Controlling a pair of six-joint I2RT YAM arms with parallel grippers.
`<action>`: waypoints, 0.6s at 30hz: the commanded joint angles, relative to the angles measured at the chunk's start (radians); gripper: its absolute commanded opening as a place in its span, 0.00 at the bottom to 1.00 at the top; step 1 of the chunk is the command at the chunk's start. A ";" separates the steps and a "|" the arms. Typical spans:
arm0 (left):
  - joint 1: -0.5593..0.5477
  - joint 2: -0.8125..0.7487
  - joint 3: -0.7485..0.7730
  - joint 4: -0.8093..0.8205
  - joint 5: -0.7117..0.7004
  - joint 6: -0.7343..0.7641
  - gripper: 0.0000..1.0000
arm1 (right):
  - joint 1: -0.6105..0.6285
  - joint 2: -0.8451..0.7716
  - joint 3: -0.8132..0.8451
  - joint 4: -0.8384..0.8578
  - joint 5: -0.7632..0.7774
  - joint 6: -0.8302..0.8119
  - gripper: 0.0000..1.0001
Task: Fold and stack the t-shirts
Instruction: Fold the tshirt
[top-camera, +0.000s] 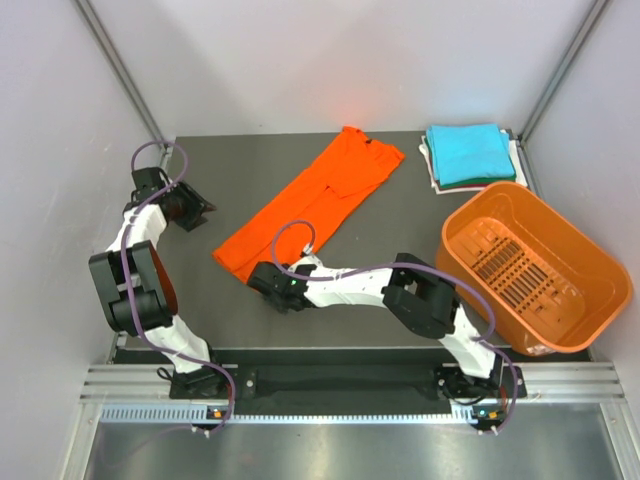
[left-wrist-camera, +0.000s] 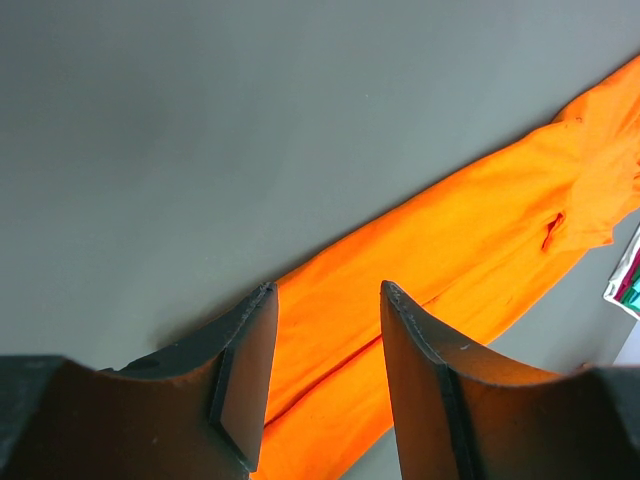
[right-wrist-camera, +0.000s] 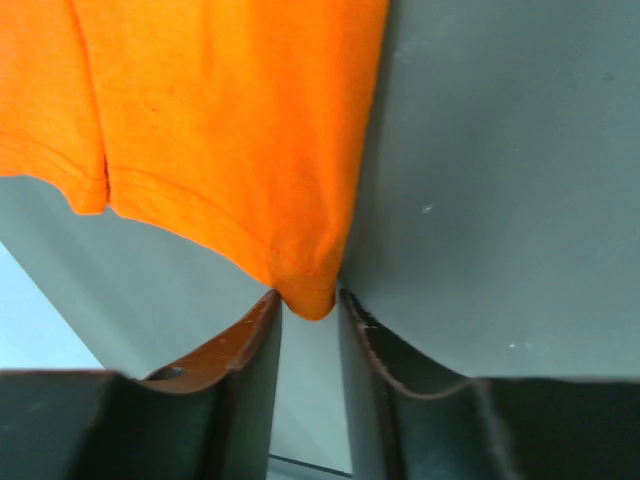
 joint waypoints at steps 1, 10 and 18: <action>0.008 0.006 0.022 0.038 0.009 0.013 0.50 | -0.002 0.019 0.026 -0.051 0.016 -0.017 0.27; -0.009 -0.023 0.016 0.018 -0.026 0.060 0.50 | -0.008 -0.049 -0.092 0.027 0.021 -0.169 0.00; -0.092 -0.113 -0.072 -0.027 0.003 0.102 0.50 | -0.020 -0.273 -0.337 0.041 0.056 -0.429 0.00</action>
